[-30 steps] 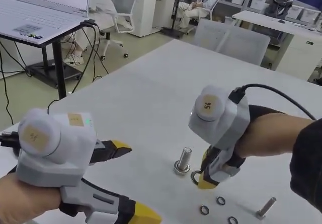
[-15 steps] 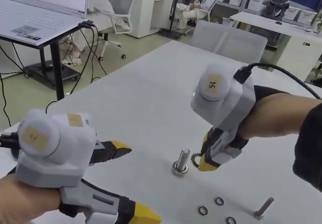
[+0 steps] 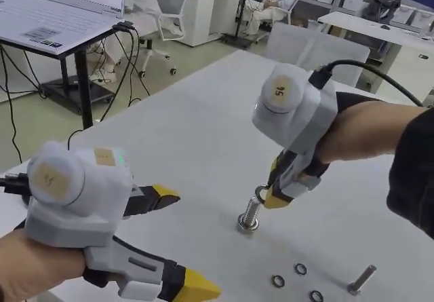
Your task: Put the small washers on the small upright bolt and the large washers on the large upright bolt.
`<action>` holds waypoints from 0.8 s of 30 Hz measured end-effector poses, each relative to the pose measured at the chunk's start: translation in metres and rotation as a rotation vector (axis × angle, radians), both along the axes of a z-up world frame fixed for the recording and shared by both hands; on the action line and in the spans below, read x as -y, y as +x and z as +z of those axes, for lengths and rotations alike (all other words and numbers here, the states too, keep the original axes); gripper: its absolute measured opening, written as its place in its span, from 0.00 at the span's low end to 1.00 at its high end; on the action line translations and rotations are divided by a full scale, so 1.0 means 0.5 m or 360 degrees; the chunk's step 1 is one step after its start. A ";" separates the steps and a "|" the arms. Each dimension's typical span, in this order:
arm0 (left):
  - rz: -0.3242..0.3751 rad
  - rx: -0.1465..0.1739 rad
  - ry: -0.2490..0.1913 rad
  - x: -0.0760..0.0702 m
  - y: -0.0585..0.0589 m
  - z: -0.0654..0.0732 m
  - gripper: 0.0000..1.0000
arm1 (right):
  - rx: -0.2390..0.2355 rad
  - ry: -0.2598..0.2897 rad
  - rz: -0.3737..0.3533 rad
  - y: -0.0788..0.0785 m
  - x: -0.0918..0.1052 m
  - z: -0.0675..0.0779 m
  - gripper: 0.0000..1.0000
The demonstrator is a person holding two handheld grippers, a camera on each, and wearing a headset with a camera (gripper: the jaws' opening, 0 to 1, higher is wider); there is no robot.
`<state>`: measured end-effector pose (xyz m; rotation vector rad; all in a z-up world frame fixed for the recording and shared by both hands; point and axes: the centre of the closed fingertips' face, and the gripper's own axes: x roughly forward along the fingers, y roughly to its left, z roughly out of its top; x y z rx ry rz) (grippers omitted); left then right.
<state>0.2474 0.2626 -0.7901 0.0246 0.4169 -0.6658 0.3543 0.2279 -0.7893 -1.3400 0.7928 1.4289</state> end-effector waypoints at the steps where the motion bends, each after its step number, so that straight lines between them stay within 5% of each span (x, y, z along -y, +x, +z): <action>1: 0.0001 -0.0001 0.0002 0.000 0.000 -0.001 0.88 | -0.0003 -0.0002 0.0001 0.002 -0.004 -0.002 0.23; 24: 0.0014 -0.0030 -0.0017 -0.006 0.009 -0.014 0.88 | -0.0051 -0.0060 0.0012 0.025 -0.014 -0.045 0.23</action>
